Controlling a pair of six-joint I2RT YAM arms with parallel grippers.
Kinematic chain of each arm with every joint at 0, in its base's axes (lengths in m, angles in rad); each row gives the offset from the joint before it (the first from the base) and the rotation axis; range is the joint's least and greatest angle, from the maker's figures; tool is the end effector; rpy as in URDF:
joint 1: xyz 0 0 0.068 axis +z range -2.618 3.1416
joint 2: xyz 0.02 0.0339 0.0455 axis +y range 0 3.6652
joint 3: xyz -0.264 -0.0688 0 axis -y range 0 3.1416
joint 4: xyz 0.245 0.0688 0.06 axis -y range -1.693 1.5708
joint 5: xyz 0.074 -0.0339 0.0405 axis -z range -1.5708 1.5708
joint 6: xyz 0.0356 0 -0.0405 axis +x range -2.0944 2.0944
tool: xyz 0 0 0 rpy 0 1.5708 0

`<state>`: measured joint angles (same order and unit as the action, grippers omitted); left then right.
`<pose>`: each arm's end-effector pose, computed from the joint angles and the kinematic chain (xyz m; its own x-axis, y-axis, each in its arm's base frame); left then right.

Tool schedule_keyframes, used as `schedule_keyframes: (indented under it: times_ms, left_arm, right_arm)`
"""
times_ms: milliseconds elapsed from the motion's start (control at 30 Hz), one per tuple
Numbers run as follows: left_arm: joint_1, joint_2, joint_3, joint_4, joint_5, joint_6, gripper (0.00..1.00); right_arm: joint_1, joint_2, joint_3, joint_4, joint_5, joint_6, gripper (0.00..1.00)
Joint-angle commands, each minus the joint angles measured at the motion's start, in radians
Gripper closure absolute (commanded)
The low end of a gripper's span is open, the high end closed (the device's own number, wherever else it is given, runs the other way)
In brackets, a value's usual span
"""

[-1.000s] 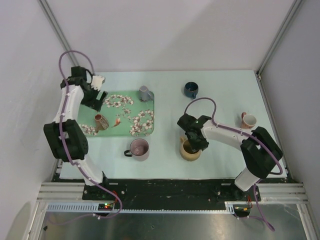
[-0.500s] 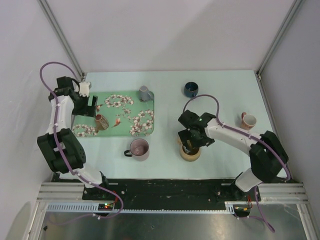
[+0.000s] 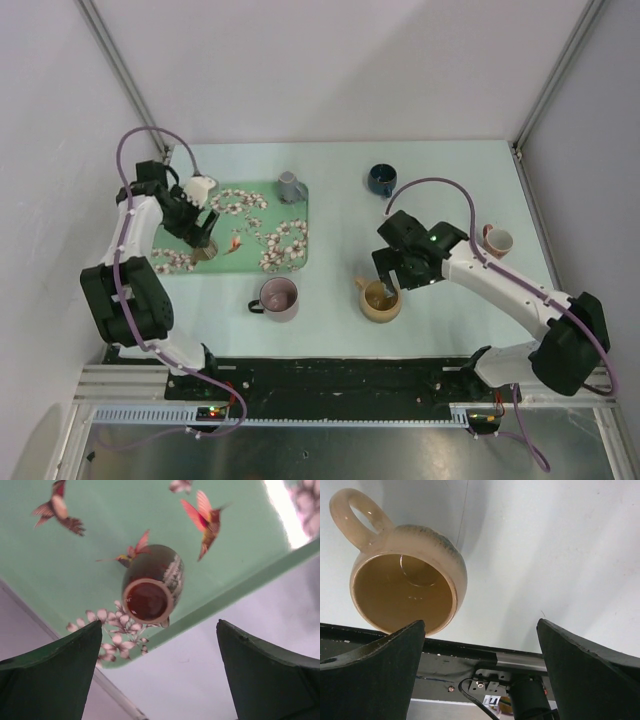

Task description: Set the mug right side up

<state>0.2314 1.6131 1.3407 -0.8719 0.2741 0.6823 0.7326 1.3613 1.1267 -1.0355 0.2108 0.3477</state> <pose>0.3215 0.0659 0.2706 -0.7583 0.4450 -0.4765 0.4720 0.8788 0.0696 0.1905 0.1614 0.2692 -0.8747 -0.3387 -0.3466 -0.3296 0.9401 -0.0870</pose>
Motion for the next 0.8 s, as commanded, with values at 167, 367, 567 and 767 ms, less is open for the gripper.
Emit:
schedule_keyframes:
  times_ms: [167, 367, 567, 767]
  left_arm:
    - [0.005, 0.028, 0.004, -0.134, 0.011, 0.797, 0.0]
    - [0.011, 0.142, 0.105, -0.157, 0.009, 0.791, 0.0]
    - [0.011, 0.246, 0.191, -0.158, 0.063, 0.601, 0.0]
    - [0.011, 0.293, 0.176, -0.156, 0.06, 0.57, 0.0]
  right_arm:
    - [0.006, -0.087, -0.017, 0.029, 0.048, 0.032, 0.01]
    - [0.008, -0.086, -0.053, 0.072, 0.04, 0.049, 0.01]
    - [0.01, -0.056, -0.057, 0.103, 0.014, 0.041, 0.01]
    - [0.006, -0.051, -0.057, 0.106, 0.015, 0.037, 0.01]
